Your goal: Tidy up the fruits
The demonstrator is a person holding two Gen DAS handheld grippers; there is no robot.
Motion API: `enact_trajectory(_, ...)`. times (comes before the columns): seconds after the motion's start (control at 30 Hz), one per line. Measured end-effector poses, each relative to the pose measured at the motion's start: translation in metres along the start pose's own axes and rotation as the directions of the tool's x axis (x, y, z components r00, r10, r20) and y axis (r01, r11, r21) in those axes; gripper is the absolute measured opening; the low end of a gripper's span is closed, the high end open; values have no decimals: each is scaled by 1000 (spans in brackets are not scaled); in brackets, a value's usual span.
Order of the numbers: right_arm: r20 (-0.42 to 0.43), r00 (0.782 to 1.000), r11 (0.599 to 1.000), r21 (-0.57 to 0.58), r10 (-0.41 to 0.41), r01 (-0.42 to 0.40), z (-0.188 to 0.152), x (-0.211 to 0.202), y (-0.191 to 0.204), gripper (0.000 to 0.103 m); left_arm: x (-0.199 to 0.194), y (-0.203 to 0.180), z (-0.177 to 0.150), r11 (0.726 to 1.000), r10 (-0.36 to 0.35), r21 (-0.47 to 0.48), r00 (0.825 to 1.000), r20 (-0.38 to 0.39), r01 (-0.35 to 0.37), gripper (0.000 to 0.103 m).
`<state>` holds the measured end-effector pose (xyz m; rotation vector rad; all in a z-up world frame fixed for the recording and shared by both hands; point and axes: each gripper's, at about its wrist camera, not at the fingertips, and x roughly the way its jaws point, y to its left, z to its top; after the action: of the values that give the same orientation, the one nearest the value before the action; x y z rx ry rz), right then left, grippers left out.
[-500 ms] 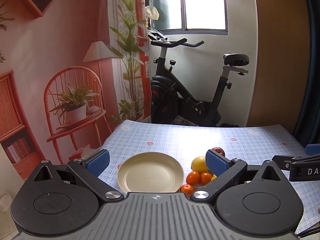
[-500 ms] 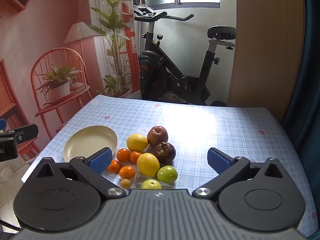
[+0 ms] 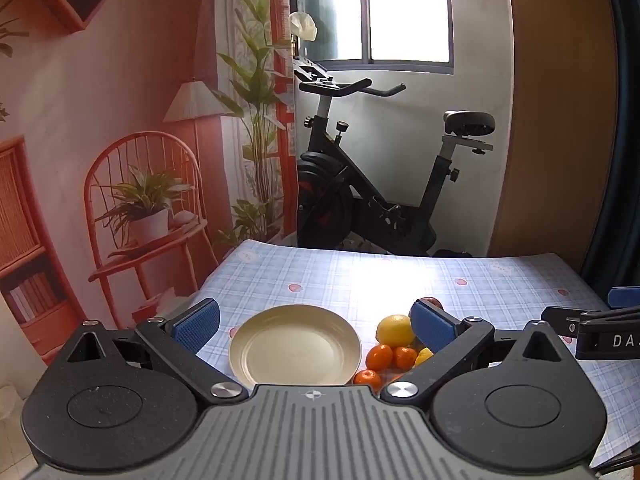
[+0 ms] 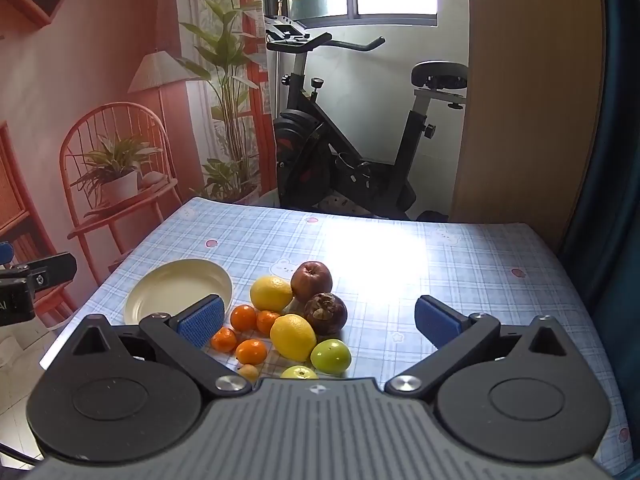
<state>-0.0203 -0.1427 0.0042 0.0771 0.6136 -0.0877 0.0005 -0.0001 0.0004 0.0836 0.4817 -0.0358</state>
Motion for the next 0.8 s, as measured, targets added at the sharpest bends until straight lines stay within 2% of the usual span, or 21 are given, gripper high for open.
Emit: enact_trajectory(0.8,9,1000,1000,3,-7,7,1,-2,1,103,-1,2,0,1000,-15,-2,1000,5,15,102)
